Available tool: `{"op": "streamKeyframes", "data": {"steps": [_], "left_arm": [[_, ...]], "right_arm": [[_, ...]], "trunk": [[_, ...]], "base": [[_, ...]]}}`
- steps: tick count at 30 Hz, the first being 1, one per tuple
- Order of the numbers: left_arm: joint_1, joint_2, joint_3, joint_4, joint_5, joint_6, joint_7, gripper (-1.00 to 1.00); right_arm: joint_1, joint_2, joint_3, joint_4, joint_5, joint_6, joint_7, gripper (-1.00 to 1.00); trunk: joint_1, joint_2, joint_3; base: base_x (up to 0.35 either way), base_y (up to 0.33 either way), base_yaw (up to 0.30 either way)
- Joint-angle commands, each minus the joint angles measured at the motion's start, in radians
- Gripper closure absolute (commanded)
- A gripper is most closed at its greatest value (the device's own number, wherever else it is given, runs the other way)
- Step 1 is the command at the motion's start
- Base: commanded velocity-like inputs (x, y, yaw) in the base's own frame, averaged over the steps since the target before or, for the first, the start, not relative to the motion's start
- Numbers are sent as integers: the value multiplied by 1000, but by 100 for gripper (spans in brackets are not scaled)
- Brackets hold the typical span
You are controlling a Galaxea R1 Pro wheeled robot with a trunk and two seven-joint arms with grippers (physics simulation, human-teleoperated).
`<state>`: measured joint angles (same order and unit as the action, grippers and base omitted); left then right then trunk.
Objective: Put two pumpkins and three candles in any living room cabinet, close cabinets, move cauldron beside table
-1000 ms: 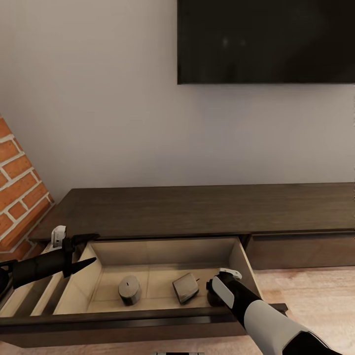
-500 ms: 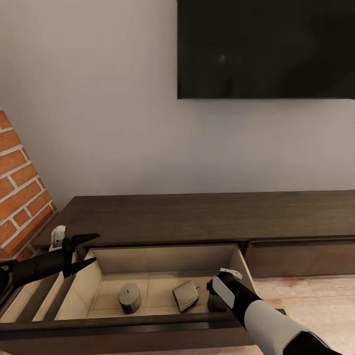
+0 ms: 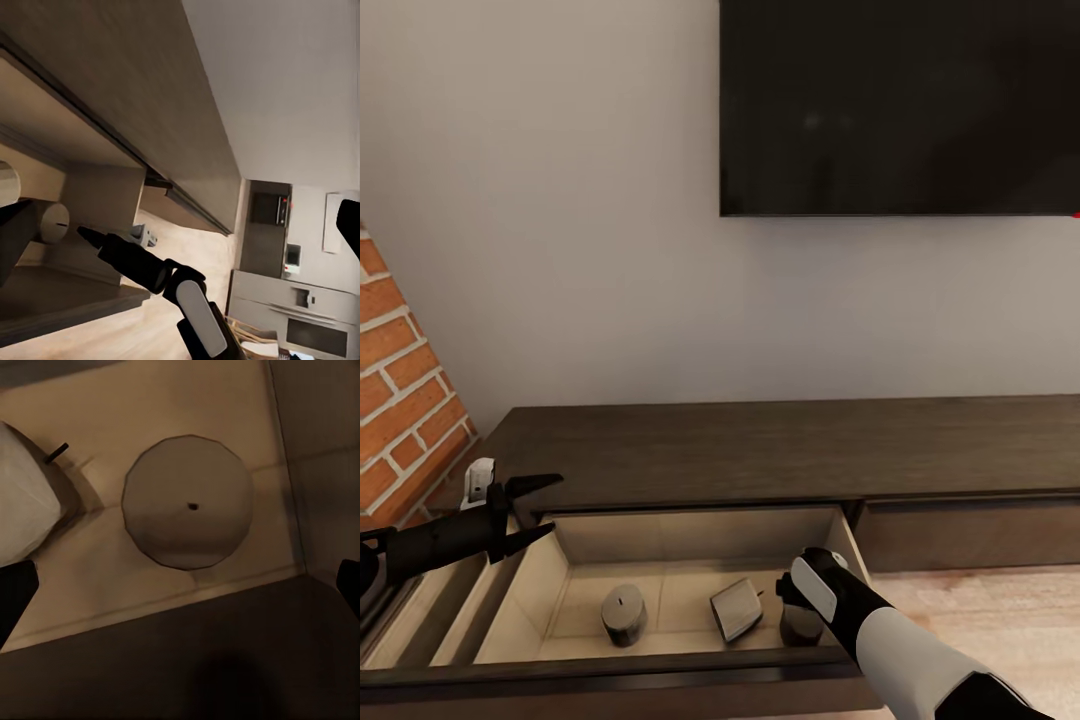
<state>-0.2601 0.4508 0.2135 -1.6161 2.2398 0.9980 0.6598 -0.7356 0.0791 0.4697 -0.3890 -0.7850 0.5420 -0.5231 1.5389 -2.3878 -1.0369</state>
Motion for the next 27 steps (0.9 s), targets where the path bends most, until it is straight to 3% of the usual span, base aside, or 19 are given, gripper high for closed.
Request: {"op": "streamKeyframes", "data": {"steps": [1, 5, 10, 19, 27], "left_arm": [[-1, -1, 1, -1, 9, 2, 11, -100], [-1, -1, -1, -1, 9, 2, 11, -100], [-1, -1, -6, -1, 8, 1, 11, -100], [-1, -1, -26, -1, 7, 1, 12, -100], [-1, 0, -26, 0, 6, 1, 12, -100]], "right_arm": [[-1, -1, 8, -2, -10, 5, -7, -100], [-1, -1, 6, -18, -12, 14, 1, -100], [-1, -1, 6, -30, -13, 27, 98, -100], [-1, 0, 6, -30, -13, 74, 196, -100], [-1, 2, 6, -31, -13, 76, 223, -100]], "trunk": [[-4, 7, 2], [-19, 35, 15], [-39, 70, 30], [-73, 133, 59], [-104, 189, 84]], "base": [[0, 0, 0], [0, 0, 0], [0, 0, 0], [0, 0, 0], [0, 0, 0]]}}
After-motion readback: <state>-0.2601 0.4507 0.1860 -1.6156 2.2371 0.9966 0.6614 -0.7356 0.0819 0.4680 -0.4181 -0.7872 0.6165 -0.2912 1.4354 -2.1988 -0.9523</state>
